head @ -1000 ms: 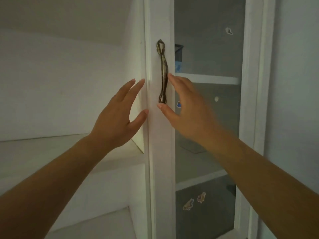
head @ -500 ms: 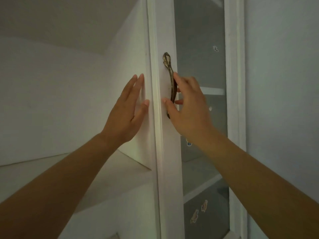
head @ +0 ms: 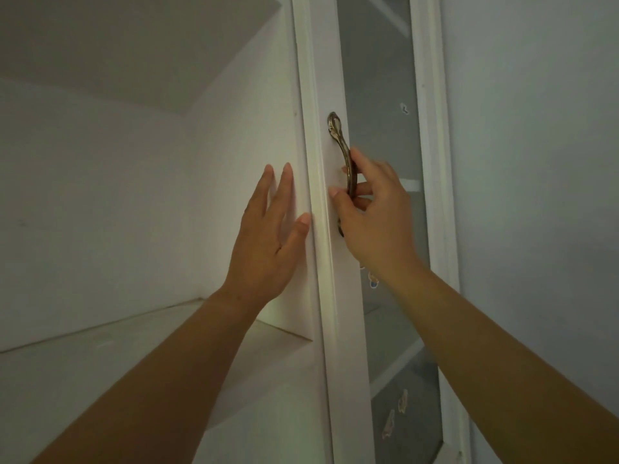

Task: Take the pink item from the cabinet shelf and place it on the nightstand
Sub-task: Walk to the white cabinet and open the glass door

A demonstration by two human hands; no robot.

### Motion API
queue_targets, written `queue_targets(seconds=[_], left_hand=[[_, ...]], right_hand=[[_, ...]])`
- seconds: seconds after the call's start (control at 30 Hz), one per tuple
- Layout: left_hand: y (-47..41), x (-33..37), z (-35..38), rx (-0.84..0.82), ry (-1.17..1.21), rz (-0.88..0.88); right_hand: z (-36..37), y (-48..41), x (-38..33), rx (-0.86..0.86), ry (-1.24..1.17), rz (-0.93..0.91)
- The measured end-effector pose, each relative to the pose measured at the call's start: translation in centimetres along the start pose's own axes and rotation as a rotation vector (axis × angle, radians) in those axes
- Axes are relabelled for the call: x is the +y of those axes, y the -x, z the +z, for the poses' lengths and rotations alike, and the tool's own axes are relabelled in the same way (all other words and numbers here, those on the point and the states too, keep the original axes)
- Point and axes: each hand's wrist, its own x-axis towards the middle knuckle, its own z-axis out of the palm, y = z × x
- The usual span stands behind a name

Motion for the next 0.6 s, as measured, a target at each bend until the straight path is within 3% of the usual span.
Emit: queue_targets(seconds=[0.6], left_hand=[[0.10,0.38,-0.42,0.011,-0.019,-0.033]], right_hand=[[-0.64,-0.07,-0.24,-0.032,-0.025,0.112]])
